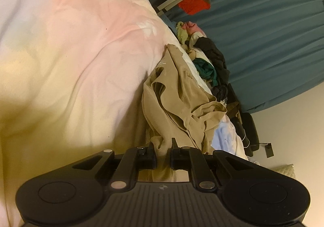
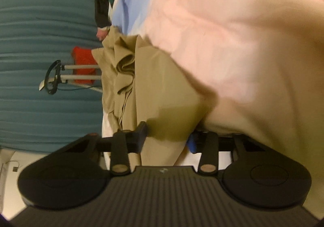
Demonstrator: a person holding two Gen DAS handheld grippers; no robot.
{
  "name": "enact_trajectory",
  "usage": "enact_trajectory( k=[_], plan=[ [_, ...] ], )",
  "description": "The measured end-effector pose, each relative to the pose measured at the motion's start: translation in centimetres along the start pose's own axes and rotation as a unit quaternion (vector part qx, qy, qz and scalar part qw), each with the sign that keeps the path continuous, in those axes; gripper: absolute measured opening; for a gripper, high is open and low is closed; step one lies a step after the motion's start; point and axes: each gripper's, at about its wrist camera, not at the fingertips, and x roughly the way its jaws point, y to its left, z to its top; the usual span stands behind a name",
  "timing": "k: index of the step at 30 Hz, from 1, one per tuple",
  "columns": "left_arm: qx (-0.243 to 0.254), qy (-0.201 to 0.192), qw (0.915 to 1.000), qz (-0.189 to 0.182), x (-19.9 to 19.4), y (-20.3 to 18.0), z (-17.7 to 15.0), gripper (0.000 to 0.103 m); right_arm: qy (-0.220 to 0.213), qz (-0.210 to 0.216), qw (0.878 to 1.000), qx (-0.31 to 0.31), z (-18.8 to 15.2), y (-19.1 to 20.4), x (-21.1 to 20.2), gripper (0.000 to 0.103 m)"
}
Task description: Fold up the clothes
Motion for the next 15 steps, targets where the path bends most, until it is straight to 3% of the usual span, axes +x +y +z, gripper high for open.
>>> enact_trajectory(
  k=[4, 8, 15],
  plan=[
    [0.01, -0.005, 0.9999, -0.005, -0.7, -0.4, -0.1, 0.012, -0.032, -0.007, 0.999, -0.031, 0.4, 0.7, -0.9, 0.013],
    [0.031, -0.015, 0.9993, -0.014, -1.7, -1.3, -0.3, 0.011, -0.047, 0.012, 0.997, -0.061, 0.7, 1.6, -2.0, 0.009],
    [0.066, -0.034, 0.9949, -0.069, -6.3, -3.4, -1.5, 0.01, -0.075, 0.066, 0.991, -0.093, 0.2, 3.1, -6.2, 0.008]
  ],
)
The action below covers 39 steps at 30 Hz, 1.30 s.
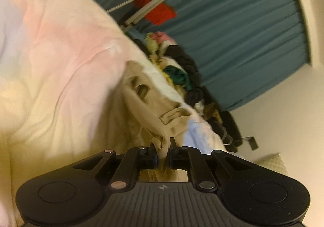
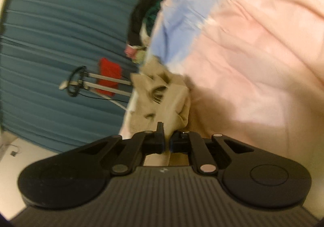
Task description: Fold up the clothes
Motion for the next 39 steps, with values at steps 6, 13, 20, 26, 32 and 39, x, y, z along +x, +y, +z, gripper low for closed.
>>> enact_trajectory(
  k=[6, 13, 20, 26, 32, 39],
  plan=[
    [-0.02, 0.0, 0.9993, -0.03, -5.9, -0.8, -2.0, 0.01, -0.023, 0.038, 0.998, -0.036, -1.8, 1.1, -5.7, 0.008],
    [-0.049, 0.022, 0.9979, -0.036, -12.4, -0.9, -5.3, 0.01, -0.067, 0.054, 0.993, -0.08, -6.2, 0.9, -14.3, 0.008],
    [-0.082, 0.016, 0.9964, -0.014, -10.2, -2.0, -2.7, 0.01, -0.067, 0.037, 0.995, -0.063, -4.6, 3.2, -13.4, 0.008],
    [-0.086, 0.017, 0.9954, 0.039, -2.5, -3.3, 2.7, 0.01, -0.024, -0.019, 0.998, -0.057, 1.7, 7.7, -4.0, 0.008],
    [-0.039, 0.034, 0.9941, 0.096, 7.0, -1.7, 5.4, 0.011, -0.001, -0.077, 0.995, -0.061, 4.8, 6.4, 5.2, 0.01],
    [0.017, 0.04, 0.9951, 0.089, 10.0, 0.6, 4.6, 0.012, 0.054, -0.068, 0.993, -0.08, 5.7, 2.6, 8.6, 0.012]
  ],
)
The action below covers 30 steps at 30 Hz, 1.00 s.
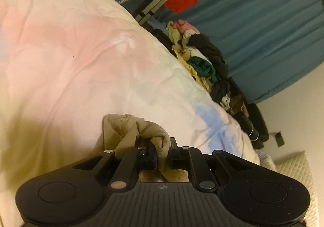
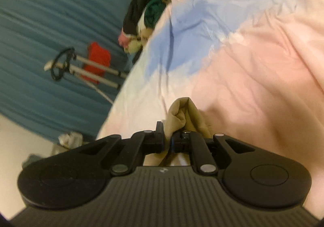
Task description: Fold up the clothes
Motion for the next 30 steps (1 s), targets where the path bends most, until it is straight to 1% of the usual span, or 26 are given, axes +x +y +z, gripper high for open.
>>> enact_trajectory(
  k=[1, 2, 3, 4, 5, 6, 7, 8, 10, 12, 13, 15, 16, 18, 19, 21, 24, 27, 30],
  plan=[
    [0.014, 0.002, 0.9999, -0.007, 0.1, -0.2, 0.2, 0.016, 0.01, 0.011, 1.0, -0.01, 0.3, 0.2, 0.2, 0.016],
    [0.024, 0.007, 0.9993, -0.027, 0.1, -0.3, 0.5, 0.026, 0.016, 0.026, 0.999, -0.023, 0.3, 0.6, 0.1, 0.025],
    [0.034, 0.013, 0.9982, -0.047, 0.2, -0.4, 0.8, 0.034, 0.019, 0.041, 0.998, -0.036, 0.2, 1.1, -0.1, 0.057],
    [0.044, 0.017, 0.9968, -0.064, 0.1, -0.5, 1.1, 0.051, 0.022, 0.055, 0.997, -0.05, 0.1, 1.5, -0.4, 0.09],
    [0.051, 0.021, 0.996, -0.07, 0.0, -0.8, 1.3, 0.066, 0.025, 0.07, 0.995, -0.063, 0.0, 2.0, -0.6, 0.094],
    [0.061, 0.022, 0.9951, -0.075, -0.2, -1.1, 1.3, 0.071, 0.029, 0.085, 0.993, -0.076, -0.1, 2.4, -0.9, 0.092],
    [0.08, 0.017, 0.9941, -0.071, -0.6, -1.5, 1.0, 0.079, 0.032, 0.099, 0.991, -0.089, -0.2, 2.8, -1.1, 0.092],
    [0.099, 0.013, 0.9928, -0.066, -1.0, -2.0, 0.7, 0.08, 0.03, 0.103, 0.989, -0.102, -0.6, 3.1, -1.5, 0.092],
    [0.145, 0.005, 0.9882, -0.048, -1.6, -2.7, -0.4, 0.082, 0.011, 0.084, 0.988, -0.126, -1.6, 3.2, -2.5, 0.093],
    [0.185, -0.002, 0.9822, -0.029, -1.8, -3.4, -1.5, 0.082, 0.008, 0.055, 0.986, -0.156, -2.6, 3.5, -2.7, 0.093],
    [0.204, -0.005, 0.9787, -0.02, -1.8, -3.8, -2.1, 0.082, 0.011, 0.043, 0.983, -0.179, -3.0, 3.8, -2.5, 0.081],
    [0.243, -0.007, 0.9699, -0.003, -1.2, -4.5, -3.0, 0.082, 0.02, 0.021, 0.972, -0.231, -3.9, 4.6, -1.7, 0.065],
    [0.261, -0.007, 0.9654, 0.009, -0.6, -4.8, -3.5, 0.082, 0.021, 0.009, 0.966, -0.257, -4.3, 4.8, -1.2, 0.058],
    [0.277, -0.005, 0.9606, 0.027, 0.2, -4.6, -4.0, 0.082, 0.018, -0.009, 0.956, -0.294, -4.7, 5.0, -0.1, 0.048],
    [0.277, -0.002, 0.9599, 0.04, 1.1, -4.4, -3.9, 0.082, 0.019, -0.02, 0.951, -0.307, -4.7, 5.1, 0.9, 0.047],
    [0.275, 0.006, 0.9594, 0.063, 2.7, -4.0, -3.8, 0.081, 0.025, -0.033, 0.948, -0.315, -4.5, 4.8, 2.6, 0.047],
    [0.275, 0.017, 0.9576, 0.084, 4.9, -3.5, -3.7, 0.08, 0.03, -0.047, 0.944, -0.324, -4.4, 4.3, 4.7, 0.047],
    [0.295, 0.009, 0.9509, 0.092, 5.0, -3.6, -4.3, 0.081, 0.021, -0.049, 0.939, -0.34, -4.8, 3.7, 5.8, 0.045],
    [0.309, 0.005, 0.9466, 0.093, 4.5, -3.9, -4.8, 0.081, 0.014, -0.051, 0.938, -0.344, -5.0, 3.9, 5.2, 0.045]
  ],
)
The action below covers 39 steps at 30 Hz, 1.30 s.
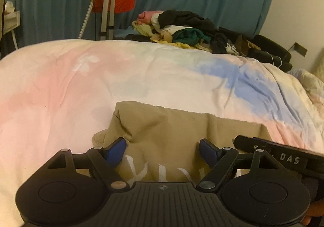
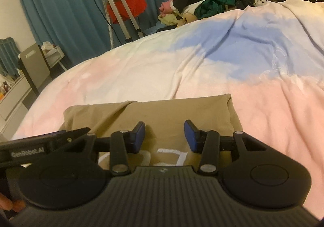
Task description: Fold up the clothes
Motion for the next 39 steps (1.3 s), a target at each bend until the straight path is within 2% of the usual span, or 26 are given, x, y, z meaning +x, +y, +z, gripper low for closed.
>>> enact_trajectory(
  k=[3, 7, 11, 13, 17, 20, 23, 27, 31, 34, 36, 39],
  plan=[
    [0.0, -0.005, 1.0, -0.005, -1.5, -0.4, -0.2, 0.081, -0.018, 0.003, 1.0, 0.006, 0.2, 0.6, -2.3, 0.048],
    [0.009, -0.021, 0.9996, -0.019, -5.3, -1.1, -0.9, 0.08, -0.043, 0.005, 0.999, 0.008, -0.3, 1.5, -6.8, 0.048],
    [0.009, -0.025, 0.9994, -0.022, -8.6, -1.5, -2.0, 0.081, -0.053, 0.003, 0.999, -0.003, -1.1, 2.2, -9.5, 0.048],
    [0.005, -0.012, 0.9999, -0.011, -8.7, -1.6, -2.6, 0.081, -0.052, -0.006, 0.999, -0.006, -1.6, 2.4, -9.5, 0.048],
    [-0.005, 0.033, 0.9994, 0.012, -6.9, -1.2, -3.9, 0.081, -0.014, -0.031, 0.999, -0.003, -3.1, 1.7, -7.4, 0.046],
    [-0.008, 0.039, 0.9991, 0.015, -6.6, -1.3, -4.2, 0.081, 0.003, -0.039, 0.999, -0.006, -4.2, 1.5, -6.1, 0.045],
    [-0.026, 0.035, 0.9991, 0.0, -7.9, -1.2, -4.1, 0.081, 0.003, -0.042, 0.999, -0.006, -4.4, 1.6, -6.2, 0.045],
    [-0.084, 0.028, 0.9949, -0.049, -10.8, -0.4, -4.4, 0.081, 0.004, -0.037, 0.999, 0.009, -4.4, 1.2, -6.4, 0.045],
    [-0.141, 0.051, 0.9814, -0.12, -12.3, 0.4, -5.8, 0.085, 0.004, -0.04, 0.999, 0.009, -4.4, 1.4, -6.3, 0.045],
    [-0.193, 0.09, 0.9686, -0.129, -10.5, 1.4, -6.5, 0.085, 0.003, -0.043, 0.999, 0.007, -4.5, 1.5, -6.2, 0.046],
    [-0.243, 0.112, 0.9556, -0.124, -8.5, 2.5, -6.8, 0.083, 0.003, -0.044, 0.999, 0.007, -4.5, 1.5, -6.2, 0.045],
    [-0.33, 0.117, 0.9291, -0.118, -5.7, 4.6, -7.2, 0.075, 0.002, -0.044, 0.999, 0.008, -4.6, 1.6, -6.2, 0.045]
  ],
)
